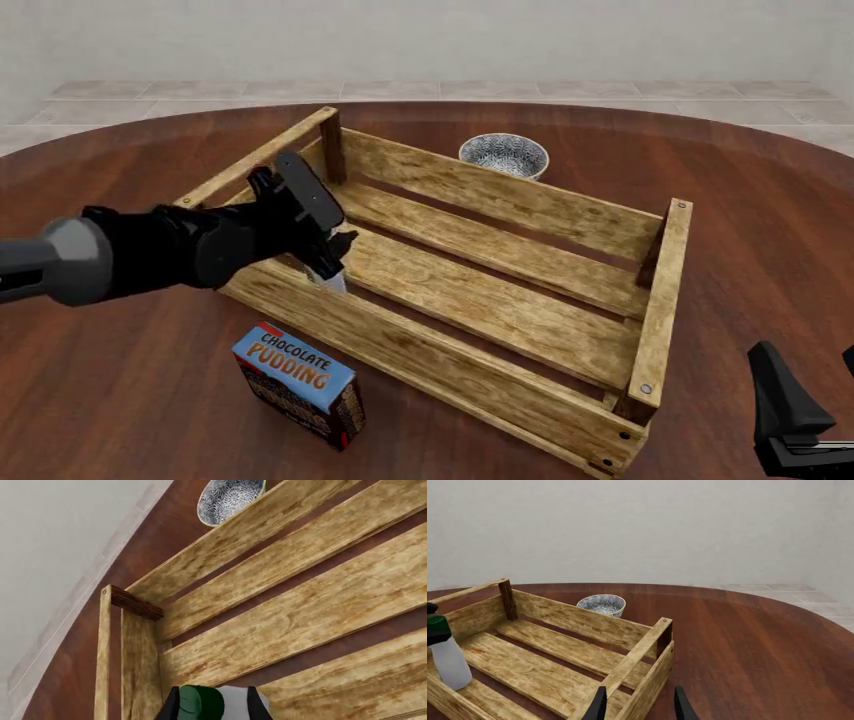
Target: Pick up the salad dressing and put it in the tray.
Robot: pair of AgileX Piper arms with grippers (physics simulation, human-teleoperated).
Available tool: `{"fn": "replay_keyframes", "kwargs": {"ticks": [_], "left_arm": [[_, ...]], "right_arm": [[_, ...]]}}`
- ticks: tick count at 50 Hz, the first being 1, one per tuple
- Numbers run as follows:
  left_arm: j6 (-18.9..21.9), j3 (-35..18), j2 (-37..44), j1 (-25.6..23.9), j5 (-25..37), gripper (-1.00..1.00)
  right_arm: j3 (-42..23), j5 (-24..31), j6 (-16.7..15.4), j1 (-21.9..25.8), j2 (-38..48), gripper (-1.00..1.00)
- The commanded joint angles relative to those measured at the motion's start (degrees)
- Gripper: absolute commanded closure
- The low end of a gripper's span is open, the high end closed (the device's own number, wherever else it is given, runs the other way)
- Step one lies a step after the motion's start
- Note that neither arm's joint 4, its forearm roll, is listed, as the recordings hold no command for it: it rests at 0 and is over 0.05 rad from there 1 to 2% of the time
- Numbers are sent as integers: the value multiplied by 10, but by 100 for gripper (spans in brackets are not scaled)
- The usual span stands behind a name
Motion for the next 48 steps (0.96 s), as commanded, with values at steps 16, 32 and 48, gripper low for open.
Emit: {"fn": "replay_keyframes", "kwargs": {"ticks": [16, 32, 48], "left_arm": [[-23, -33, -94, -11, 76, -100], [-40, -53, -158, -22, 127, -100], [-55, -51, -243, -20, 162, -100]], "right_arm": [[0, 0, 0, 0, 0, -100], [0, 0, 0, 0, 0, -100], [0, 0, 0, 0, 0, -100]]}}
